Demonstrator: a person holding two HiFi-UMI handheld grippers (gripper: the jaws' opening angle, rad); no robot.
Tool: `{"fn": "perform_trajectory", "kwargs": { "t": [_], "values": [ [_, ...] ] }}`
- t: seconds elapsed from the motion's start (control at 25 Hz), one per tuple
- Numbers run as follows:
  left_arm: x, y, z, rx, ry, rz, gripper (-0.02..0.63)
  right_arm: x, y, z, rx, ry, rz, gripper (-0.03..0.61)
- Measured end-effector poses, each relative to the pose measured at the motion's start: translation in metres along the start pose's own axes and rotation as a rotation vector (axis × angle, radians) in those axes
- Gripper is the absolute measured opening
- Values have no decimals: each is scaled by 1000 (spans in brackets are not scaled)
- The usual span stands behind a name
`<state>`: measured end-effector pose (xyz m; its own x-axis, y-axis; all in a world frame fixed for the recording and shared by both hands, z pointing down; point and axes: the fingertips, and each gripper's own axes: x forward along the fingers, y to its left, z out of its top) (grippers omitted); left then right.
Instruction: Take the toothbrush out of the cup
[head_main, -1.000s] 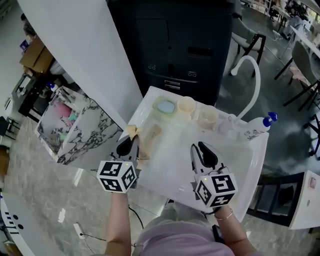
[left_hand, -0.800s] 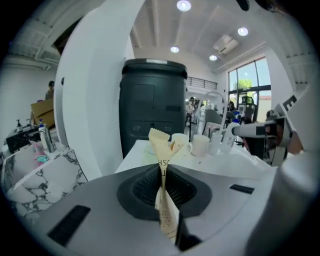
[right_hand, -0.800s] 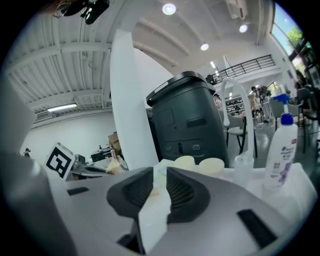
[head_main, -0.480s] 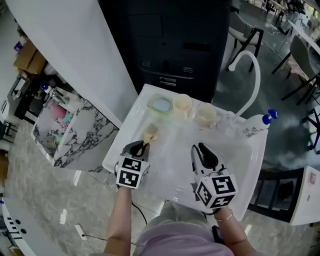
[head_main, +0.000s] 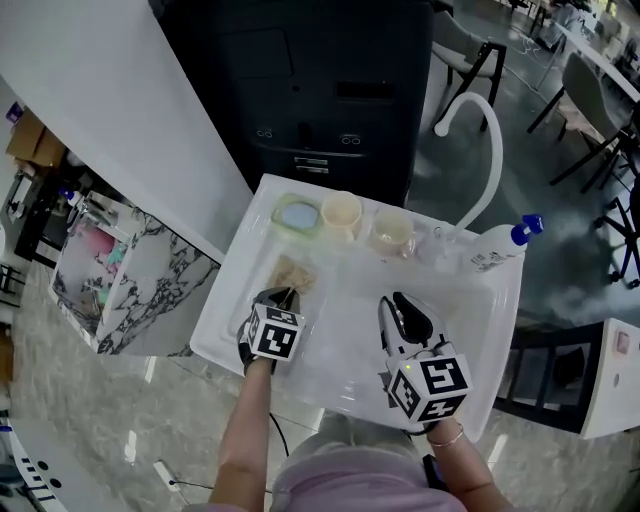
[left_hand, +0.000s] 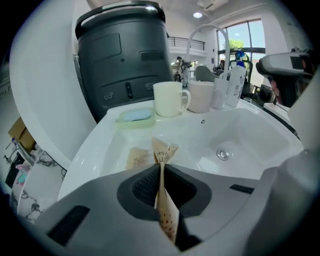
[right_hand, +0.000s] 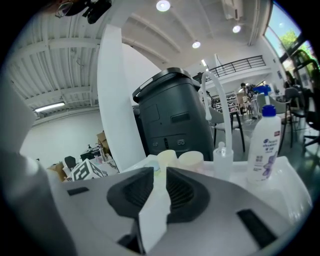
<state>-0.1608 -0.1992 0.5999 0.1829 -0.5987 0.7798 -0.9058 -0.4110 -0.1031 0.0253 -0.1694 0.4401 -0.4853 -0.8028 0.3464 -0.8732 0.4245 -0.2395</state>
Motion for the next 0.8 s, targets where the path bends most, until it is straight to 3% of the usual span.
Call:
{"fn": "perform_trajectory", "kwargs": {
  "t": [0.24,0.4,0.6,0.8],
  "values": [
    [17,-1,-9,-2,48,12,24,-3,-10,1,-1,-3,-27,81],
    [15,2,0,-37,8,7,133,-6,-9,5,-9,-11,-30,81],
    [-24,8,34,-53,-140,30,140,-11,-2,11,-21,-28,-26,81],
    [-88,19,77,-118,-373,77,100,-14,10,22,-31,-59,-18,80]
  ]
}}
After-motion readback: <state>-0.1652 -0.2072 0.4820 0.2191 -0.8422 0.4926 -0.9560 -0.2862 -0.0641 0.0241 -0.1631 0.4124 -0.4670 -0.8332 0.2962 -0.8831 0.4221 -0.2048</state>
